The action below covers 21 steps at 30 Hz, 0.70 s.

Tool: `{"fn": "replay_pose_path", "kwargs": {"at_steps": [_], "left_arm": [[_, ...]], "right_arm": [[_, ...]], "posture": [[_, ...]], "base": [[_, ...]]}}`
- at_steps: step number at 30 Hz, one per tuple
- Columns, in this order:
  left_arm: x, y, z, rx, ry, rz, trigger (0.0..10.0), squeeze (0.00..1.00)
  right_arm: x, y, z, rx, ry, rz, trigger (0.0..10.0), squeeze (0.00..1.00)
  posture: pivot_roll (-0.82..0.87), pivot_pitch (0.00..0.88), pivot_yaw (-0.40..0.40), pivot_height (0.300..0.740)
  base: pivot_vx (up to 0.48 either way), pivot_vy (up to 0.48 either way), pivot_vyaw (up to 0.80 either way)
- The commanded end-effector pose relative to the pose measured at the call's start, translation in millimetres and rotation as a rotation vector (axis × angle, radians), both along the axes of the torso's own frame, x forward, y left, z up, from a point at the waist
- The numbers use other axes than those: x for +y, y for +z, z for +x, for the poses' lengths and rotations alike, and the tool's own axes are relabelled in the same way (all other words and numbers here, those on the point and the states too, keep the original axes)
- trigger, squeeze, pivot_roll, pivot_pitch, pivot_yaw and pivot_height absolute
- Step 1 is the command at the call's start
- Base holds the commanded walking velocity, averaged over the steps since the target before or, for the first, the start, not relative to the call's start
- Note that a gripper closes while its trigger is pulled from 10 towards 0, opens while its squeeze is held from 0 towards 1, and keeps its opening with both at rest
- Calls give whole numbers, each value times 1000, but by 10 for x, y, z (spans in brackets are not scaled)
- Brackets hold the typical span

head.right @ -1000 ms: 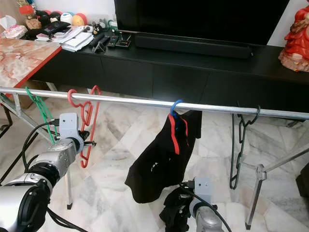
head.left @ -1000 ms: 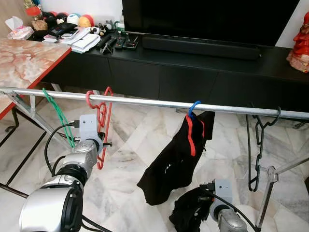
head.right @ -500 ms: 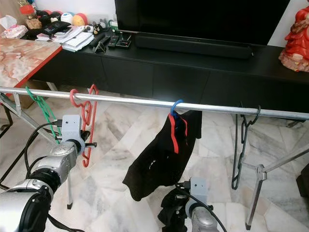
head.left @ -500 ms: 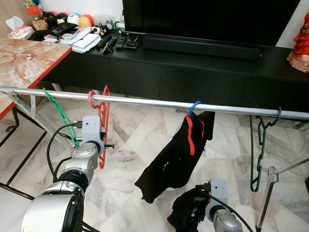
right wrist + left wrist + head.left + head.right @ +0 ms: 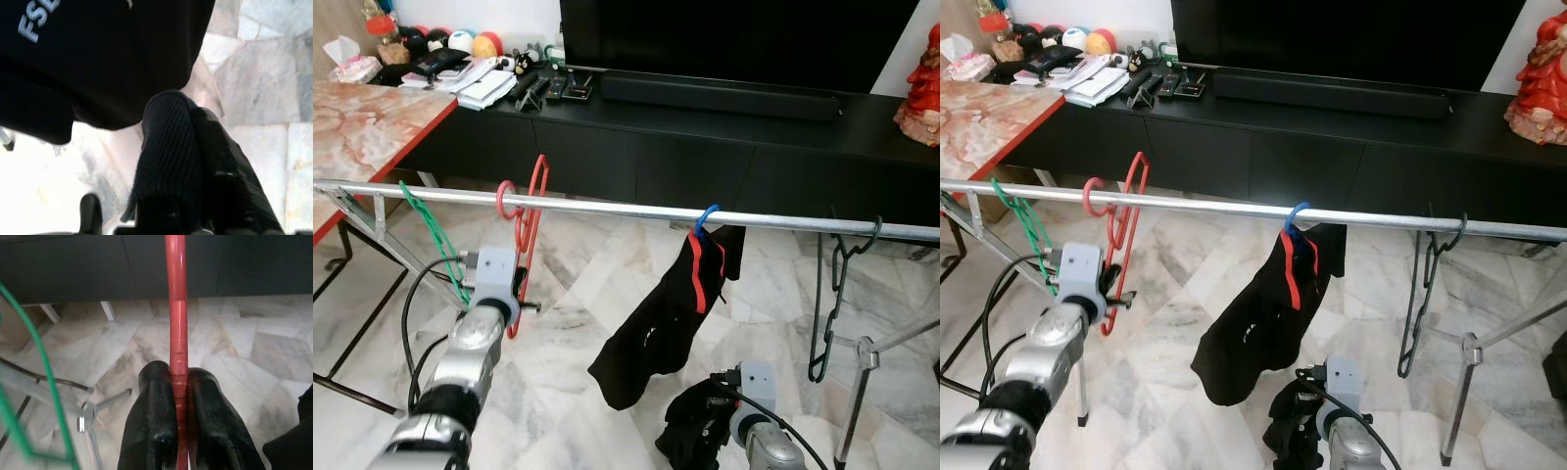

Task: Hang hanger

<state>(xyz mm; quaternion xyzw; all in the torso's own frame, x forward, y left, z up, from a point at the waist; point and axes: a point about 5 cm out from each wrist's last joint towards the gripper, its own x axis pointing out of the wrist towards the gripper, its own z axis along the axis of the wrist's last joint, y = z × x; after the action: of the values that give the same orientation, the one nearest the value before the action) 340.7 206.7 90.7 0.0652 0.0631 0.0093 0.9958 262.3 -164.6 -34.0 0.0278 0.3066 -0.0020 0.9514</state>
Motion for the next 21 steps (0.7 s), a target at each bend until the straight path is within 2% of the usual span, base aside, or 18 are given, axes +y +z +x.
{"fn": "replay_pose_path", "kwargs": {"at_steps": [1, 3, 4, 5, 9, 14, 21], "left_arm": [[-38, -24, -72, -17, -17, -2, 10000, 0], [-108, -171, -295, 2, -36, -1, 10000, 0], [-108, -171, -295, 2, -36, -1, 10000, 0], [-137, -222, -369, 21, -39, -3, 10000, 0], [-207, -323, -513, 58, -53, -13, 10000, 0], [-236, -338, -551, 62, -45, -56, 10000, 0], [-279, -286, -555, 53, -23, -76, 10000, 0]], "right_arm": [[22, -57, -71, 25, -3, 0, 10000, 0], [89, -80, -96, 32, 4, -2, 10000, 0], [89, -80, -96, 32, 4, -2, 10000, 0], [127, -83, -98, 32, 7, -2, 10000, 0], [207, -57, -65, 14, 12, -1, 10000, 0], [222, -34, -40, -2, 10, 0, 10000, 0], [37, -36, -56, -7, -22, -10, 10000, 0]], "posture": [[-19, 104, 35, 740], [-14, 101, 37, 740], [-14, 101, 37, 740], [-15, 99, 38, 740], [-17, 97, 38, 740], [-16, 106, 34, 740], [-43, 113, 3, 740]], "base": [[0, 0, 0], [0, 0, 0], [0, 0, 0], [0, 0, 0], [0, 0, 0], [0, 0, 0], [0, 0, 0]]}}
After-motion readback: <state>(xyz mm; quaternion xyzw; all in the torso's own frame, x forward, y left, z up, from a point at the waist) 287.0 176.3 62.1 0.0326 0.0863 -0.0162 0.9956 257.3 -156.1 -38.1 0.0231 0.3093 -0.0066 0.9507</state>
